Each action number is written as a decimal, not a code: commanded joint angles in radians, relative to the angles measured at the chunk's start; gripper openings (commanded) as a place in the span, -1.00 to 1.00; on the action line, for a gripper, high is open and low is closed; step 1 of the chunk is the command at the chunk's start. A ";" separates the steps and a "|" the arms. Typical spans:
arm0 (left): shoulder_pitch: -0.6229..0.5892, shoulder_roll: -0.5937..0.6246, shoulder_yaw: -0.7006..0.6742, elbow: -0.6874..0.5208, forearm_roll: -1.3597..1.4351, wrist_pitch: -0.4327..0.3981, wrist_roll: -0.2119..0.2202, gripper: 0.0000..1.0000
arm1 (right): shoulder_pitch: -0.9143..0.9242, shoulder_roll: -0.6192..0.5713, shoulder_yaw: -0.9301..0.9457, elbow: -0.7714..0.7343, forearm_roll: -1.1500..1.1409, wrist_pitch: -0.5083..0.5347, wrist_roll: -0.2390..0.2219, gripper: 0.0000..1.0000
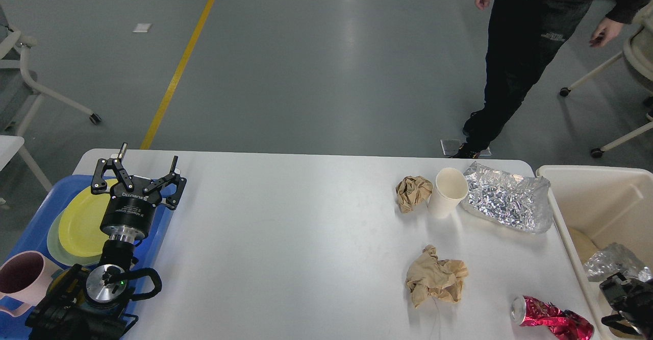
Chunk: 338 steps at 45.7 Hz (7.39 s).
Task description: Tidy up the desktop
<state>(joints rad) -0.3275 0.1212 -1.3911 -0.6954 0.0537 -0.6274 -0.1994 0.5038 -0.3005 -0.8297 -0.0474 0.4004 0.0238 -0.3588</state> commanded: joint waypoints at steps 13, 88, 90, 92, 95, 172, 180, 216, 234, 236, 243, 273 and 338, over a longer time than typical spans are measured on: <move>0.001 0.000 0.000 -0.001 0.000 0.000 0.000 0.93 | 0.125 -0.032 -0.009 0.012 -0.006 0.021 -0.008 1.00; 0.001 0.000 0.000 -0.001 0.000 0.000 0.002 0.93 | 1.915 -0.091 -0.505 1.669 -0.612 0.662 0.270 0.92; -0.001 0.000 0.000 -0.001 0.000 0.000 0.000 0.93 | 1.918 -0.091 -0.502 1.663 -0.615 0.662 0.267 0.94; -0.001 0.000 0.000 -0.001 0.000 0.000 0.002 0.93 | 1.921 -0.091 -0.499 1.661 -0.615 0.662 0.265 0.97; -0.001 0.000 0.000 -0.001 0.000 0.000 0.002 0.93 | 1.921 -0.094 -0.496 1.657 -0.614 0.660 0.265 0.98; 0.001 0.000 0.000 -0.001 0.000 0.000 0.000 0.93 | 0.480 0.021 0.072 0.451 0.368 0.088 0.067 0.87; 0.001 0.000 0.000 -0.001 0.000 0.000 0.002 0.93 | 0.430 0.023 0.161 0.382 0.350 0.090 0.066 0.68; -0.001 0.000 0.000 -0.001 0.000 0.000 0.002 0.93 | 0.383 0.061 0.185 0.331 0.327 0.085 0.080 -0.56; -0.001 0.000 0.000 -0.001 0.000 0.000 0.000 0.93 | 0.386 0.055 0.210 0.348 0.299 0.090 0.066 -1.00; -0.001 0.000 0.000 -0.001 0.000 0.000 0.002 0.93 | 0.384 0.050 0.210 0.348 0.299 0.090 0.066 -1.00; -0.001 0.000 0.000 -0.001 0.000 0.000 0.000 0.93 | 0.391 0.031 0.210 0.353 0.299 0.090 0.064 -1.00; -0.001 0.000 0.000 -0.001 0.000 0.000 0.002 0.93 | 0.792 -0.279 0.143 0.681 0.077 0.082 -0.115 -1.00; 0.001 0.000 0.001 -0.001 0.000 0.000 0.001 0.93 | 1.960 -0.149 -0.779 1.640 -0.319 0.575 0.307 -1.00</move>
<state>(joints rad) -0.3271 0.1213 -1.3909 -0.6964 0.0537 -0.6274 -0.1992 2.4700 -0.4166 -1.5920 1.6094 0.0855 0.6228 -0.0509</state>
